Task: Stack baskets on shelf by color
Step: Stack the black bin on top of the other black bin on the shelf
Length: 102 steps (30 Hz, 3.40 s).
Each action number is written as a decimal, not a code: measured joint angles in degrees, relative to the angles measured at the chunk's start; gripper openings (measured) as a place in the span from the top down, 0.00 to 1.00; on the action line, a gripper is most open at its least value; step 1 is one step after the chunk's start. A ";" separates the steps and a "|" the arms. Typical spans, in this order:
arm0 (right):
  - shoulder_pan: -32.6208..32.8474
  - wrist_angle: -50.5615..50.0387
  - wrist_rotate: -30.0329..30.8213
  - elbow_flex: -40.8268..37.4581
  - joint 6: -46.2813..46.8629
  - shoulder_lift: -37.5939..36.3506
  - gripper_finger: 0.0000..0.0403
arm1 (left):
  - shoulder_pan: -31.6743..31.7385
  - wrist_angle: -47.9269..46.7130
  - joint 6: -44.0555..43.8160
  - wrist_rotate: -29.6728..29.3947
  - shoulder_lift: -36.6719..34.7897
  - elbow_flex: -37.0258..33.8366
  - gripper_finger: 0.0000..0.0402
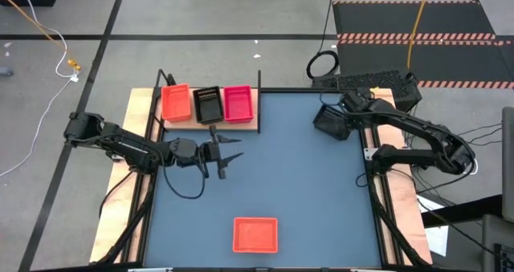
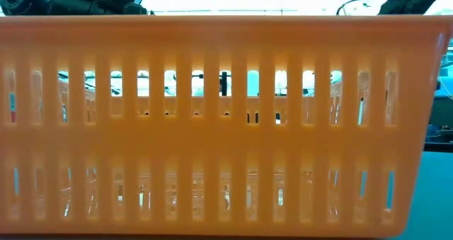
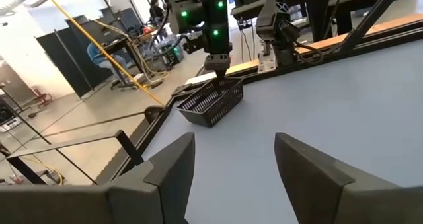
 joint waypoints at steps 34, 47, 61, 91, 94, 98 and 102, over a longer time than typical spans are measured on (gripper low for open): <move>13.25 19.85 -15.69 0.34 -10.12 -6.97 1.00 | -0.20 -2.26 5.70 10.29 3.15 5.27 0.47; 34.03 30.62 -11.27 1.16 -6.84 -1.29 1.00 | -4.42 -37.76 20.82 8.36 24.54 43.30 0.47; 37.59 31.47 -8.22 1.16 -11.60 -1.57 1.00 | -2.27 -70.48 15.51 10.18 46.85 75.91 0.47; 38.31 42.46 -2.46 1.08 -22.69 -8.69 0.71 | -5.59 -94.85 12.44 -3.26 44.24 84.48 0.99; 38.60 42.84 -0.98 0.00 -25.00 -11.94 0.66 | -4.90 -99.11 9.27 -3.00 42.32 84.48 0.98; 39.39 44.24 0.32 -1.37 -25.49 -16.11 0.64 | -2.14 -106.16 4.51 -2.59 38.34 84.07 0.99; 41.02 44.64 -0.14 -2.03 -26.08 -19.92 0.65 | 1.76 -108.50 0.33 -3.25 32.20 81.51 0.99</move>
